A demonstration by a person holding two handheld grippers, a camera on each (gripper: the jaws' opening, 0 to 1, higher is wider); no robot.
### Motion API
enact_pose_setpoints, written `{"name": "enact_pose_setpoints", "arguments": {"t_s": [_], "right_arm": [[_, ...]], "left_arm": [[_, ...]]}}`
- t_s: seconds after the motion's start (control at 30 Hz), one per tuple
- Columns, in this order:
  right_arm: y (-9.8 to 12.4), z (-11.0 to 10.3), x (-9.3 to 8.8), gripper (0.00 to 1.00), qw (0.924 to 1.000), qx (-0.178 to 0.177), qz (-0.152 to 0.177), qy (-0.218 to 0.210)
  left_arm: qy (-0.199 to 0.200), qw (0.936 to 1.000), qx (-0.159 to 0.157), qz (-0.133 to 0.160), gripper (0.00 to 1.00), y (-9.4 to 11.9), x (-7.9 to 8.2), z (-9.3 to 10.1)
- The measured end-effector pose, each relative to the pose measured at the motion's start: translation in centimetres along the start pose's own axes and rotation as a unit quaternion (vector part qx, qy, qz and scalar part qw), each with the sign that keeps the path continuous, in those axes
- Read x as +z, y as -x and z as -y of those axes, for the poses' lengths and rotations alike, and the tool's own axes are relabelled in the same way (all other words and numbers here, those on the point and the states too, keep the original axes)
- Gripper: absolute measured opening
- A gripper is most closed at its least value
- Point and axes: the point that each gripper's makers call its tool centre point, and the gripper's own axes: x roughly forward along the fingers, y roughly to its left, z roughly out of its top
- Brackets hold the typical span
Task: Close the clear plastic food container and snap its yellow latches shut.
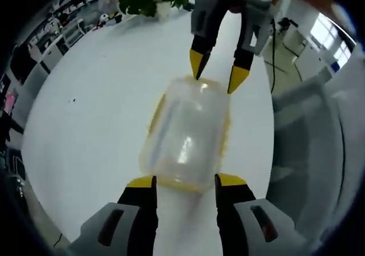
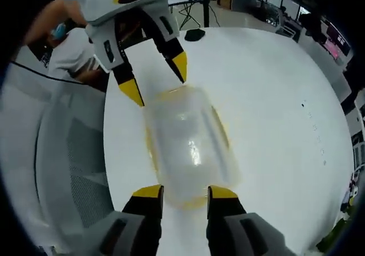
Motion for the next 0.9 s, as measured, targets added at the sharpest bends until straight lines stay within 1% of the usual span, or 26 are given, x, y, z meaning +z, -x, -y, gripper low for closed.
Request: {"name": "enact_pose_setpoints", "arguments": {"t_s": [0.13, 0.37, 0.5, 0.8, 0.9], "right_arm": [[-0.1, -0.1, 0.3, 0.28, 1.0, 0.002, 0.001, 0.007], [-0.5, -0.1, 0.9, 0.28, 0.9995, 0.009, 0.002, 0.029], [-0.4, 0.0, 1.5, 0.26, 0.999, 0.01, 0.009, 0.043], [-0.8, -0.3, 2.5, 0.28, 0.9979, 0.017, 0.024, 0.057], [-1.1, -0.5, 2.8, 0.27, 0.9973, 0.022, 0.027, 0.065]], "left_arm": [[-0.011, 0.9999, -0.001, -0.001, 0.37, -0.2, 0.3, -0.1], [-0.031, 0.9995, -0.007, 0.004, 0.37, -0.3, 1.2, -0.1], [-0.04, 0.9991, -0.01, 0.006, 0.37, -0.5, 1.5, 0.1], [-0.057, 0.9981, -0.014, 0.018, 0.37, -0.9, 2.7, 0.6], [-0.062, 0.9977, -0.016, 0.022, 0.37, -1.2, 3.2, 0.7]]}}
